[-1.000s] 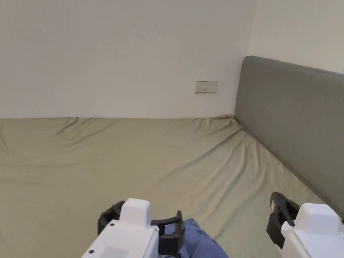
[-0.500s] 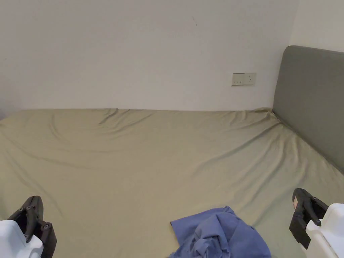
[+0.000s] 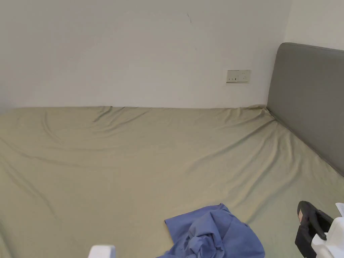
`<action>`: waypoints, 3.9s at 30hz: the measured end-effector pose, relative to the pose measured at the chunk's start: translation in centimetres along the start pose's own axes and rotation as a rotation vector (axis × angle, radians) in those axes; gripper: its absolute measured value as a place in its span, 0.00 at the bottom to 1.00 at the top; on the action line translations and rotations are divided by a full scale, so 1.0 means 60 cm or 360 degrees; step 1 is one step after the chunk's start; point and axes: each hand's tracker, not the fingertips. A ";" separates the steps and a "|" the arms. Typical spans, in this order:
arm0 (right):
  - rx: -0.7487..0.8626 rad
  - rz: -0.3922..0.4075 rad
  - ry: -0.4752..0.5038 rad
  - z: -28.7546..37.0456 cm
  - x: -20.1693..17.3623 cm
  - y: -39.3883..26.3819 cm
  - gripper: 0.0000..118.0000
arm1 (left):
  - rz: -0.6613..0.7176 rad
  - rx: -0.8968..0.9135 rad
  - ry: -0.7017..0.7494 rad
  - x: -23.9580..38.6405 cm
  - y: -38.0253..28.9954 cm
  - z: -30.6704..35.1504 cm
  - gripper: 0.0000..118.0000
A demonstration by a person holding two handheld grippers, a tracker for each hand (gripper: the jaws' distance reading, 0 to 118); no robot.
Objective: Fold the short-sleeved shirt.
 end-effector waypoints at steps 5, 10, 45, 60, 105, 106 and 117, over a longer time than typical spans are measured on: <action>-0.0138 0.0019 -0.0018 0.001 0.013 -0.042 0.00 | -0.0232 -0.0189 0.0097 0.062 -0.040 -0.056 0.75; -0.0356 0.0063 -0.0032 -0.018 0.019 -0.086 0.12 | -0.0100 -0.0154 0.0050 0.073 -0.036 -0.044 0.23; -0.0286 -0.0232 0.0529 -0.055 -0.061 0.001 0.07 | 0.0342 0.0990 -0.0024 0.004 0.035 0.227 0.01; -0.0059 -0.0215 0.0572 -0.130 -0.119 0.235 0.07 | 0.0270 0.1377 0.0043 -0.040 0.246 0.314 0.01; -0.1476 0.0129 0.0515 -0.114 -0.143 -0.235 0.12 | 0.0552 -0.0177 0.0265 -0.070 -0.140 0.023 0.08; -0.1417 0.0075 0.0483 -0.112 -0.136 -0.223 0.27 | 0.0551 -0.0058 0.0242 -0.069 -0.126 0.043 0.24; 0.0158 -0.0083 0.0178 -0.011 -0.058 0.085 0.53 | 0.0060 0.1485 0.0306 -0.004 0.061 0.297 0.55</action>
